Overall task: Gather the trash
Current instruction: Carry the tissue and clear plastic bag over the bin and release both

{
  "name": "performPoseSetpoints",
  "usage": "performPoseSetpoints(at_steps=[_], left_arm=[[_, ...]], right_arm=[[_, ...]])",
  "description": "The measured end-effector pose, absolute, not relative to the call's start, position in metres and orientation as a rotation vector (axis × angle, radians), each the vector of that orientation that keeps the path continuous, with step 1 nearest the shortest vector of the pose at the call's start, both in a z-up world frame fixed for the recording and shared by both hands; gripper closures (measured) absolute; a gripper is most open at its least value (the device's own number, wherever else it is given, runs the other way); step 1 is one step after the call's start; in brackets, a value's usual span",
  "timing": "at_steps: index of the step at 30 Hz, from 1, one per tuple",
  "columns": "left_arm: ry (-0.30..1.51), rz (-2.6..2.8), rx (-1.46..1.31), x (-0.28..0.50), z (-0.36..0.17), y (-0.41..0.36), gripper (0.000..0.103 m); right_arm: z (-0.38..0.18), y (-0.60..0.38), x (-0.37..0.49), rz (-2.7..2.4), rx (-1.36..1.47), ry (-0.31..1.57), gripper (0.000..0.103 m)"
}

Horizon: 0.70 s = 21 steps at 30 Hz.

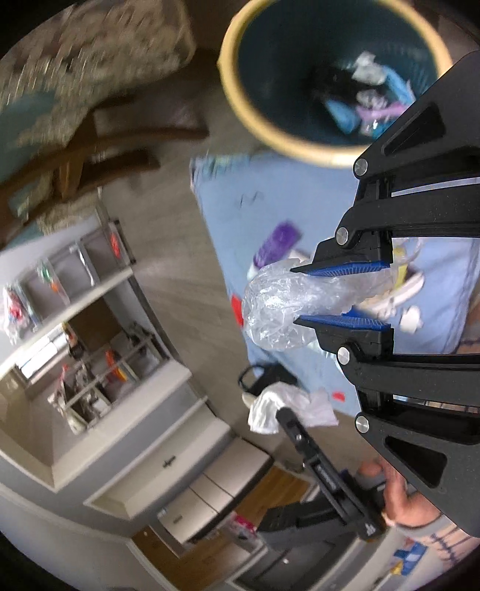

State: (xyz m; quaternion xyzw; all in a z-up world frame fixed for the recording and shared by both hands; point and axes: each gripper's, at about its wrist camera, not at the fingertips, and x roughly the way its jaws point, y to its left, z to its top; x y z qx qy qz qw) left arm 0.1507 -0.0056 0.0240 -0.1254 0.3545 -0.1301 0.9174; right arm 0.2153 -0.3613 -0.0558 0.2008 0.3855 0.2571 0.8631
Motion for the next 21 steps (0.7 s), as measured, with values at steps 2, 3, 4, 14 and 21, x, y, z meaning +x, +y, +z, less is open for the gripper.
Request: performPoseSetpoints(at_steps=[2,3,4,14,21], left_arm=[[0.743,-0.306,-0.236,0.149,0.021,-0.024,0.097],[0.753,-0.330,-0.221,0.148,0.020,-0.036,0.097],[0.760,-0.349,-0.213,0.148,0.019,-0.045,0.097],[0.843,-0.570,-0.186,0.147,0.001,-0.140,0.097],[0.888,-0.661,-0.185,0.154,-0.014,-0.188,0.097]], right_arm=[[-0.062,-0.381,0.210,0.502,0.432,0.810,0.082],[-0.065,-0.390,0.208,0.485,0.439,0.809,0.082],[-0.067,-0.398,0.206,0.469,0.446,0.808,0.082],[-0.088,-0.472,0.189,0.317,0.513,0.771,0.082],[-0.116,-0.509,0.183,0.241,0.623,0.755,0.082]])
